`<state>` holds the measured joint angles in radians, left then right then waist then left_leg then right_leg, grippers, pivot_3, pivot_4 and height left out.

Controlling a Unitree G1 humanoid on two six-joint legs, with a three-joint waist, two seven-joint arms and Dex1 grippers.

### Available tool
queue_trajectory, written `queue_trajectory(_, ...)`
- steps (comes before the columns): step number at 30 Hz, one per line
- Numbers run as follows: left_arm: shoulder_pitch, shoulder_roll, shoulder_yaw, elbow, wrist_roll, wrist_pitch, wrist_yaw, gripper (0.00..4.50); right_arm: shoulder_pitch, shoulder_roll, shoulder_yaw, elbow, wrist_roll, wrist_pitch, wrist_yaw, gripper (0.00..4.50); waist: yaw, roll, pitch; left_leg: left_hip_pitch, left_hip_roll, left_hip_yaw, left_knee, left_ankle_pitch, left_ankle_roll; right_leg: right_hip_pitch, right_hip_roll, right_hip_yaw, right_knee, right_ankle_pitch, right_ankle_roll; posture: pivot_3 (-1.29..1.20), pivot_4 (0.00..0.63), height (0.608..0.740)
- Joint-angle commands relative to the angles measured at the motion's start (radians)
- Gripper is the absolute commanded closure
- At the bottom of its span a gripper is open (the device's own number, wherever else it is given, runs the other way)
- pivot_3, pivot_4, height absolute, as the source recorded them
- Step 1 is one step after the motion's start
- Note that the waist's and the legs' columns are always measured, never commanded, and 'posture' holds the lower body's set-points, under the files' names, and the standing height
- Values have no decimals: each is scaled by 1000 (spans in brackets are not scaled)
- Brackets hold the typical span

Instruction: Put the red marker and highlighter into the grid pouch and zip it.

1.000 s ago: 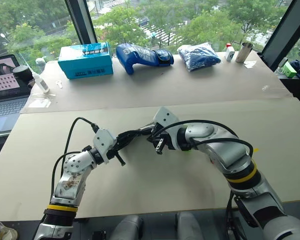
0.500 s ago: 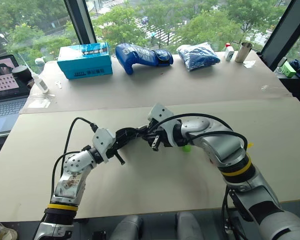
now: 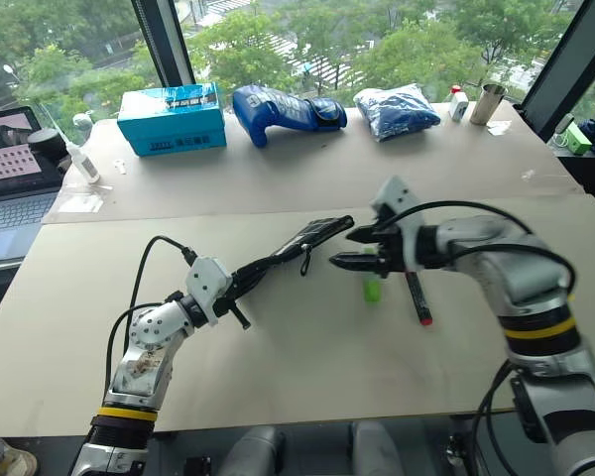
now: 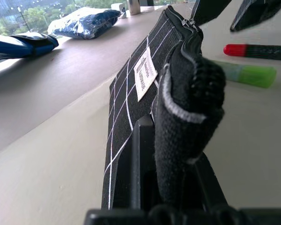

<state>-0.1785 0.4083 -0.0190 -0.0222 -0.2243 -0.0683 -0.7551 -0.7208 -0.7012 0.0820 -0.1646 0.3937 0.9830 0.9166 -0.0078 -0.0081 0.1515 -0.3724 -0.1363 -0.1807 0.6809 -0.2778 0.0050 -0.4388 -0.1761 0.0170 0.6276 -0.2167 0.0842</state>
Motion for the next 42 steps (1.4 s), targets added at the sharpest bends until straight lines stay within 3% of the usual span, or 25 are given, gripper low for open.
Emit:
queue_trajectory(1,20,4,11,-27,-23,-66,-27,4500,84,-150,-152,48,-47,-70,-22,853,3,0,0,0,0,1,0,0,0,0,0,0,-1,0,0,0,150,739)
queue_trajectory(7,51,40,3,20,-11,-158,-97,4500,193,-159,-165,116,-102,-16,-160,853,-1,0,0,0,2,10,0,0,0,-1,0,0,0,0,0,0,150,739)
queue_trajectory(15,64,107,47,80,-60,-212,-188,4500,180,-115,-180,103,-81,71,-235,853,-3,1,0,1,4,14,0,-1,2,0,0,1,-1,2,-1,0,150,739)
queue_trajectory(29,95,95,88,21,-150,-156,-184,4500,206,-97,-184,-32,28,189,-230,853,-3,1,0,1,4,13,0,-1,2,0,0,1,-1,2,-1,0,150,739)
queue_trajectory(42,110,90,94,-17,-185,-115,-190,4500,292,-102,-69,-63,-13,164,-275,853,-2,1,0,1,4,13,0,-1,2,0,0,1,-1,3,-1,0,150,739)
